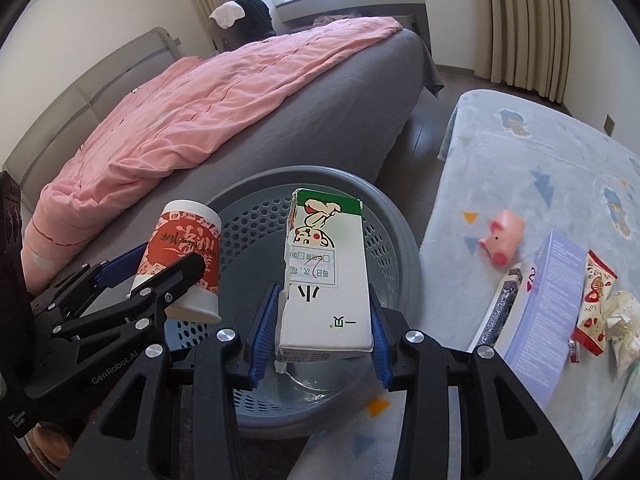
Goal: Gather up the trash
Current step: 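Open both tools to drop the cup and carton into the basket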
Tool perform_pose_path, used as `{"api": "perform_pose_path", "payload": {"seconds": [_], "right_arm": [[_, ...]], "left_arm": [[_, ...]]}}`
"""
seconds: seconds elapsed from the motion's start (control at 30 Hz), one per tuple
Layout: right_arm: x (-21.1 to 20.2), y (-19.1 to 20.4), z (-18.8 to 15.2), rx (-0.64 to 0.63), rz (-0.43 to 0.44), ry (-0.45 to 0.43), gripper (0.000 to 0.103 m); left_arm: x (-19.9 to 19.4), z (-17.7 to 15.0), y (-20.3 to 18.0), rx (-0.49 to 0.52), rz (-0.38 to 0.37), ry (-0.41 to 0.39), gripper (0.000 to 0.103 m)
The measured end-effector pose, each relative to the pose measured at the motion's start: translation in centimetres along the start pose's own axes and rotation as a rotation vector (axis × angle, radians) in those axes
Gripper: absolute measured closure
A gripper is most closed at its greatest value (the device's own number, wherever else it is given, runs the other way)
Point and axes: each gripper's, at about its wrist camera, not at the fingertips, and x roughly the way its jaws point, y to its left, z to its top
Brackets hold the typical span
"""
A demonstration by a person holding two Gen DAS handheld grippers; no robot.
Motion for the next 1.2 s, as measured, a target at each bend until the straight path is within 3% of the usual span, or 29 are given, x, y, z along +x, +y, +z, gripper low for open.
{"api": "perform_pose_path", "payload": {"seconds": [0.07, 0.17, 0.47, 1.2], "right_arm": [[0.3, 0.0, 0.2, -0.001, 0.003, -0.001, 0.059], [0.4, -0.1, 0.2, 0.002, 0.001, -0.015, 0.044], [0.6, 0.0, 0.0, -0.011, -0.028, -0.016, 0.044], [-0.8, 0.1, -0.9, -0.015, -0.063, -0.026, 0.036]], "left_arm": [[0.5, -0.1, 0.6, -0.014, 0.007, 0.013, 0.041], [0.8, -0.2, 1.3, -0.041, 0.023, 0.020, 0.041], [1.0, -0.5, 1.5, -0.052, 0.061, 0.022, 0.033], [-0.1, -0.7, 1.1, -0.041, 0.094, 0.002, 0.026]]}}
